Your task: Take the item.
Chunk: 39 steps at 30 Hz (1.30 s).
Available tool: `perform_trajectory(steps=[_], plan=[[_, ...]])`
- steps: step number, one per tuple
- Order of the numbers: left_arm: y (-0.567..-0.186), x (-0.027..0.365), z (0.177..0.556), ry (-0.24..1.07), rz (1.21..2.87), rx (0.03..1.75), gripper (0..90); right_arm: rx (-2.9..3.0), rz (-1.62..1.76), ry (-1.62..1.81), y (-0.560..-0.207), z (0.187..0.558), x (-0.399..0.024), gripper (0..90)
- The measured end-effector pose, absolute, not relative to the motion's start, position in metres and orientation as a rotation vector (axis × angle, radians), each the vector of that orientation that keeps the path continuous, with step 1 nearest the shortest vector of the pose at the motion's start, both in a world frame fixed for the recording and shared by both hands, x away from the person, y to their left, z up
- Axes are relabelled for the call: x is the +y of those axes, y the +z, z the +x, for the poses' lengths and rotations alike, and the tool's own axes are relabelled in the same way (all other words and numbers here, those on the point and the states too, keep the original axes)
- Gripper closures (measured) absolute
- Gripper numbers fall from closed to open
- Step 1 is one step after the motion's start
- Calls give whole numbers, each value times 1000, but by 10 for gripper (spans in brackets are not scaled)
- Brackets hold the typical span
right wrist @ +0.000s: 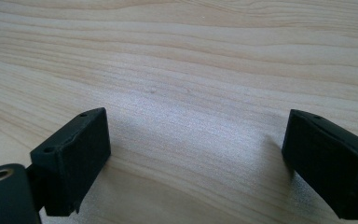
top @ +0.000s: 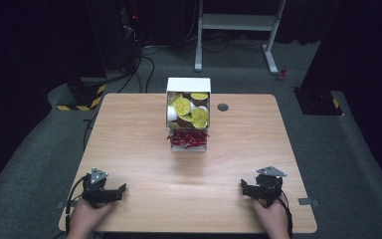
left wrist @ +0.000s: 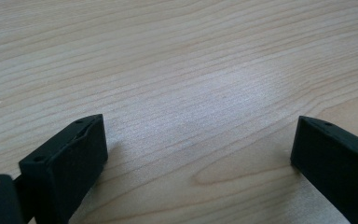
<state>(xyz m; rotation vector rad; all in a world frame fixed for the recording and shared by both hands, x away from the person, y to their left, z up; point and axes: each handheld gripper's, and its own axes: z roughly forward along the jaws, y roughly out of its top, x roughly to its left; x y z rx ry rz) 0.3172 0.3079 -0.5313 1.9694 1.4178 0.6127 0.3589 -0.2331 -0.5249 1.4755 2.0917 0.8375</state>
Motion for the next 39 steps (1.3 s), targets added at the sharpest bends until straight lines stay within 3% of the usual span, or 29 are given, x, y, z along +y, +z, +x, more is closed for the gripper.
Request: perform_trajectory(steps=[14,39], plan=[[-531,308,317,621,1966,1426,44,2084,1484,838,-525,358,-232,77],[-522,307,314,607,1944,1385,150,2087,1482,839,-525,358,-232,77]])
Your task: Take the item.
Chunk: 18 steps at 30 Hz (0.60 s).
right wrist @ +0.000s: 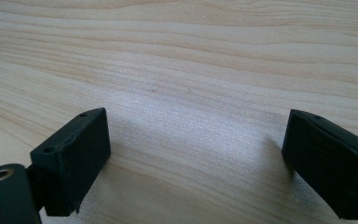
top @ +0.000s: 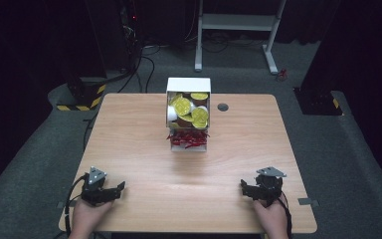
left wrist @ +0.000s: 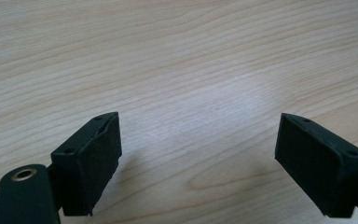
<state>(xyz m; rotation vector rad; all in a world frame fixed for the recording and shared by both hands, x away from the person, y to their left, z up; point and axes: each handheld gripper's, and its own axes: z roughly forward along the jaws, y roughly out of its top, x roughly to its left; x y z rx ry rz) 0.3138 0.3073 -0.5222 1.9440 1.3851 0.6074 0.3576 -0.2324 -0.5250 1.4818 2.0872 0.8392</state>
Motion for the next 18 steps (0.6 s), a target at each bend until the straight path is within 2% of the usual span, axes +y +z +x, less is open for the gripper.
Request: perform_trajectory(steps=[6,18], plan=[[-515,298,314,548,1955,1361,156,2088,1481,839,-525,358,-232,77],[-493,267,323,553,1936,1283,192,2088,1481,840,-525,358,-232,77]])
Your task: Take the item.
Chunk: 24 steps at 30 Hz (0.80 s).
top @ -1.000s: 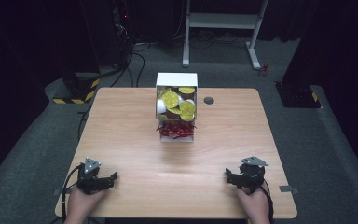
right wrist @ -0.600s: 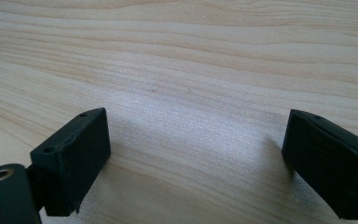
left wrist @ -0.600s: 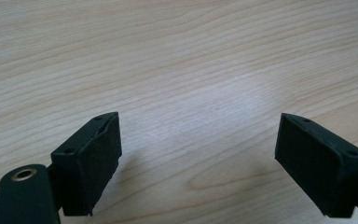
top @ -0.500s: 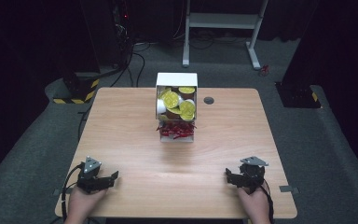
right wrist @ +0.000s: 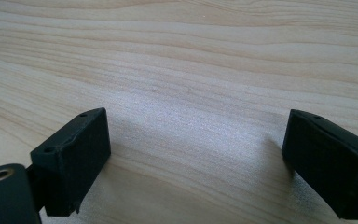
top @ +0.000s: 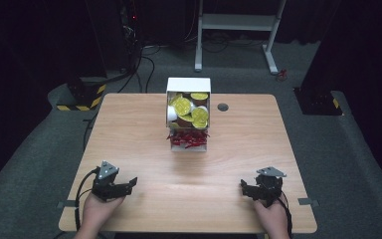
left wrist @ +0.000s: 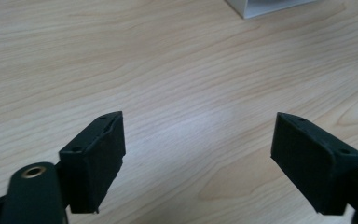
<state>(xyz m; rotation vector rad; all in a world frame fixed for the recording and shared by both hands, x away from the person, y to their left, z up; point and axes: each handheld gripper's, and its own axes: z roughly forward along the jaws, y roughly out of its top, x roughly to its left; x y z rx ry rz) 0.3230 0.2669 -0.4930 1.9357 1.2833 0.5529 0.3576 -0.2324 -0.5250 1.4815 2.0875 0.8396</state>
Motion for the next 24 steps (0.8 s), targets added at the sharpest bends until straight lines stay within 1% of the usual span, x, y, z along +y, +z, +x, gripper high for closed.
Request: perform_trajectory(steps=[4,8,24], plan=[[-490,257,328,548,1926,1273,193,2089,1480,838,-525,358,-233,77],[-482,249,333,575,1922,1247,197,2089,1480,838,-525,358,-233,77],[-469,236,344,585,1893,1218,212,2098,1468,841,-525,360,-233,76]])
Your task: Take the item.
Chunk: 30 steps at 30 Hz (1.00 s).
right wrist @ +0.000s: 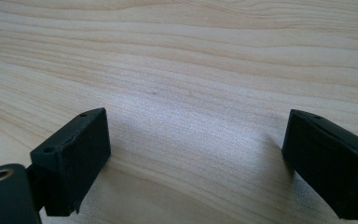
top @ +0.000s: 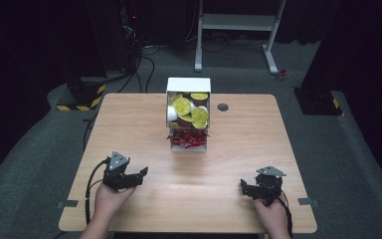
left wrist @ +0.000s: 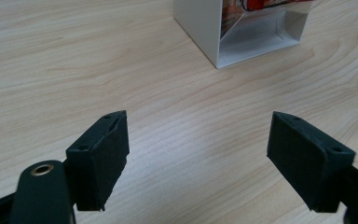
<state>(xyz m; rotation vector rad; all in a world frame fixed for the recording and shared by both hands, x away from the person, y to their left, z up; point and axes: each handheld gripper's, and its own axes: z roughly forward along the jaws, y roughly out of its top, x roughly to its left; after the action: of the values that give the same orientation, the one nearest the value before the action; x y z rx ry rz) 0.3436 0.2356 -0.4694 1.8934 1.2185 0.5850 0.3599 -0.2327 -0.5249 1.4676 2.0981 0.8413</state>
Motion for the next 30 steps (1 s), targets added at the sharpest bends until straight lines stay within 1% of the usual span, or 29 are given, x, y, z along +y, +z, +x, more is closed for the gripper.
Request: perform_trajectory(steps=[15,30], plan=[[-456,215,360,582,1884,1143,235,2108,1457,841,-525,361,-233,77],[-447,196,374,533,1857,1122,247,2106,1460,843,-525,361,-232,76]])
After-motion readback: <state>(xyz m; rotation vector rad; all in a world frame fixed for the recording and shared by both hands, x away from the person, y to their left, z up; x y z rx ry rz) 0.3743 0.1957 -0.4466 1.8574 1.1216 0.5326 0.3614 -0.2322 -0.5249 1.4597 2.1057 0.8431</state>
